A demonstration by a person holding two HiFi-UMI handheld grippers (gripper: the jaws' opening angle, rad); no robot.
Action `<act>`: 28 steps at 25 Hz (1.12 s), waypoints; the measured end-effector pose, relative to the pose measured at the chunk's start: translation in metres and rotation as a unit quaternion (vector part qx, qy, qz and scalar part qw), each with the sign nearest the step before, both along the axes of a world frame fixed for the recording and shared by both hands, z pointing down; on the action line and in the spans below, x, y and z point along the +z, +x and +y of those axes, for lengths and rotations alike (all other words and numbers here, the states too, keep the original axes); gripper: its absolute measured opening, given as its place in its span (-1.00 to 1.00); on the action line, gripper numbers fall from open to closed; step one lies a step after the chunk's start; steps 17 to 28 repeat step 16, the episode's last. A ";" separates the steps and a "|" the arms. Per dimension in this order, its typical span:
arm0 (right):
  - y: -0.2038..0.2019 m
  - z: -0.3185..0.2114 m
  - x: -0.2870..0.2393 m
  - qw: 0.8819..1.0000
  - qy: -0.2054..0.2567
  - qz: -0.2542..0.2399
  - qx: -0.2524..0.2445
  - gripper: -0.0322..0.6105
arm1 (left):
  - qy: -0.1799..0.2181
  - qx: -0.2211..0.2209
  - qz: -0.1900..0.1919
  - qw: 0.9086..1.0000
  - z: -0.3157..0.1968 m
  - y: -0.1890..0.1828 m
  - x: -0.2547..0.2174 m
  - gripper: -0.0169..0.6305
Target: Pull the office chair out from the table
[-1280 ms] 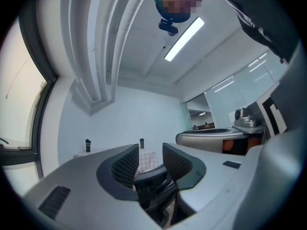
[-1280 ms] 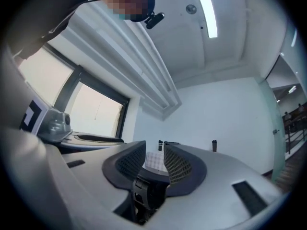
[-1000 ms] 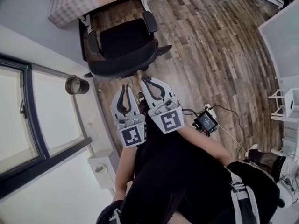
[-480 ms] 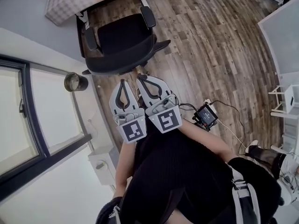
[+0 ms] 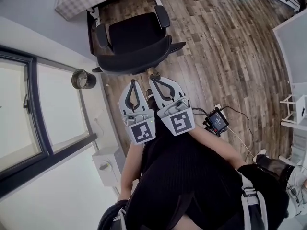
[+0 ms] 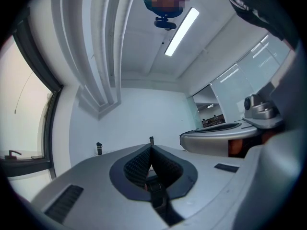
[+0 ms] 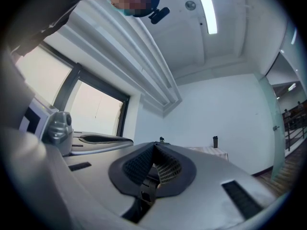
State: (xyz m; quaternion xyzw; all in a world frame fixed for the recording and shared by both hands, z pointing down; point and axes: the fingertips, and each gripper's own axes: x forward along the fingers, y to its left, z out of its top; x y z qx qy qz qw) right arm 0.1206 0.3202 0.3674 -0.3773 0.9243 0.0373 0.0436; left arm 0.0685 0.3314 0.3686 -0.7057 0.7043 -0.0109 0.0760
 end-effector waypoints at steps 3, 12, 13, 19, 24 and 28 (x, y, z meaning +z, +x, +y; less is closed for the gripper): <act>0.001 -0.002 0.002 1.000 -0.004 0.006 0.004 -0.89 | -0.004 0.000 -0.002 1.000 0.000 -0.001 0.002 -0.98; 0.004 -0.006 0.004 1.000 -0.010 0.004 0.016 -0.89 | -0.013 -0.009 -0.003 1.000 0.001 -0.012 0.006 -0.98; 0.005 -0.008 0.005 1.000 -0.013 0.003 0.016 -0.89 | -0.013 -0.012 -0.003 1.000 0.001 -0.015 0.005 -0.98; 0.010 -0.012 0.006 1.000 -0.015 0.011 0.016 -0.89 | -0.016 -0.024 0.000 1.000 0.002 -0.021 0.006 -0.98; 0.010 -0.012 0.006 1.000 -0.015 0.011 0.016 -0.89 | -0.016 -0.024 0.000 1.000 0.002 -0.021 0.006 -0.98; 0.010 -0.012 0.006 1.000 -0.015 0.011 0.016 -0.89 | -0.016 -0.024 0.000 1.000 0.002 -0.021 0.006 -0.98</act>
